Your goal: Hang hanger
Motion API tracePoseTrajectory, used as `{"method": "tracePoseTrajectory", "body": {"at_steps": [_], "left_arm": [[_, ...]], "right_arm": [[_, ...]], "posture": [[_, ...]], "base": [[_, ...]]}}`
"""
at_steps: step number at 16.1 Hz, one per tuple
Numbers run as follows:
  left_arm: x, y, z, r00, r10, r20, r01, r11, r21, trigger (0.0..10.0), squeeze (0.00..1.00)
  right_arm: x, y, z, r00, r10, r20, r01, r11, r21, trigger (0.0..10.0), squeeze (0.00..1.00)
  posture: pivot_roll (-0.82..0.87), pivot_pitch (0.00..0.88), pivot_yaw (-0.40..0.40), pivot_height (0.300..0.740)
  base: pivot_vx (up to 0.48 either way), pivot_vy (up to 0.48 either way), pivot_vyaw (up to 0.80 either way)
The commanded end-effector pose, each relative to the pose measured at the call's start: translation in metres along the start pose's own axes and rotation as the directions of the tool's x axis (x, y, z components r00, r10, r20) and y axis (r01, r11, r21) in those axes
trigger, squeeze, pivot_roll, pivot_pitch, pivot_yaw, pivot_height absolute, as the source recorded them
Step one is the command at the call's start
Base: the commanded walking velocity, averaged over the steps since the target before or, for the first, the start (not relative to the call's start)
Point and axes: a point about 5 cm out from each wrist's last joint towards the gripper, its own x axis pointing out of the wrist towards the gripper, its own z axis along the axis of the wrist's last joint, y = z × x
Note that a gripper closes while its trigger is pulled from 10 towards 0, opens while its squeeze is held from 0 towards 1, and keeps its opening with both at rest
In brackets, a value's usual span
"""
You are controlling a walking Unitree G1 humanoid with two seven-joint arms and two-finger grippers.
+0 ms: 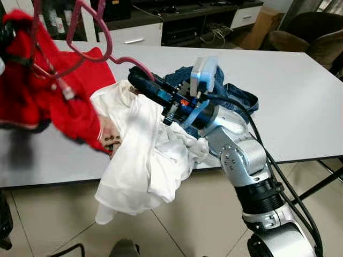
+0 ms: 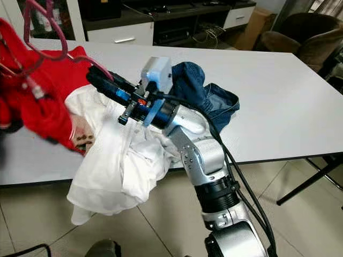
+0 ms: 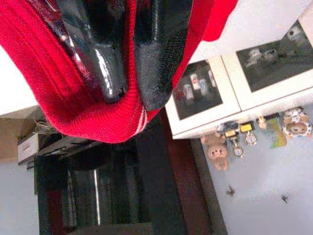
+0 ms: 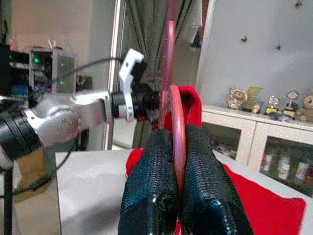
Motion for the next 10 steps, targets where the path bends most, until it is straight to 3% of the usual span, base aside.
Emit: {"method": "tracePoseTrajectory", "body": {"at_steps": [1, 3, 5, 7, 8, 9, 10], "left_arm": [[0.004, -0.004, 0.015, 0.998, -0.023, 0.055, 0.022, 1.0, 0.009, 0.0, 0.0], [0.004, -0.003, 0.02, 0.997, -0.021, 0.069, 0.02, 1.0, 0.016, 0.0, 0.0], [0.003, 0.001, 0.023, 0.997, -0.016, 0.072, 0.014, 1.0, 0.026, 0.0, 0.0], [0.0, 0.006, 0.023, 0.998, -0.005, 0.067, 0.002, 0.999, 0.041, 0.0, 0.0], [-0.001, 0.009, 0.024, 0.998, 0.002, 0.064, -0.005, 0.999, 0.045, 0.0, 0.0], [-0.002, 0.009, 0.024, 0.998, 0.003, 0.064, -0.005, 0.999, 0.045, 0.0, 0.0], [-0.002, 0.011, 0.025, 0.998, 0.008, 0.064, -0.011, 0.999, 0.048, 0.0, 0.0]], "right_arm": [[0.0, 0.0, 0.0, 1.0, -0.001, -0.022, 0.001, 1.0, -0.023, 10.0, 0.0], [-0.001, 0.002, -0.008, 0.996, 0.006, -0.091, -0.013, 0.997, -0.08, 10.0, 0.0], [-0.003, 0.0, -0.015, 0.986, -0.013, -0.164, -0.018, 0.982, -0.19, 10.0, 0.0], [-0.004, -0.004, -0.018, 0.976, -0.051, -0.211, -0.017, 0.95, -0.311, 10.0, 0.0], [-0.005, -0.006, -0.019, 0.967, -0.075, -0.245, -0.035, 0.909, -0.416, 10.0, 0.0], [-0.005, -0.006, -0.019, 0.965, -0.079, -0.25, -0.037, 0.903, -0.429, 10.0, 0.0], [-0.007, -0.007, -0.021, 0.955, -0.078, -0.286, -0.078, 0.864, -0.497, 10.0, 0.0]], "posture": [[0.17, 0.0, -0.087, 0.74], [0.17, 0.0, -0.088, 0.74], [0.17, 0.0, -0.088, 0.74], [0.18, 0.0, -0.084, 0.74], [0.18, 0.0, -0.081, 0.74], [0.18, 0.0, -0.081, 0.74], [0.18, 0.0, -0.079, 0.74]], "base": [[0.0, 0.0, 0.0], [0.0, 0.0, 0.0], [0.0, 0.0, 0.0], [0.0, 0.0, 0.0], [0.0, 0.0, 0.0], [0.0, 0.0, 0.0], [0.0, 0.0, 0.0]]}}
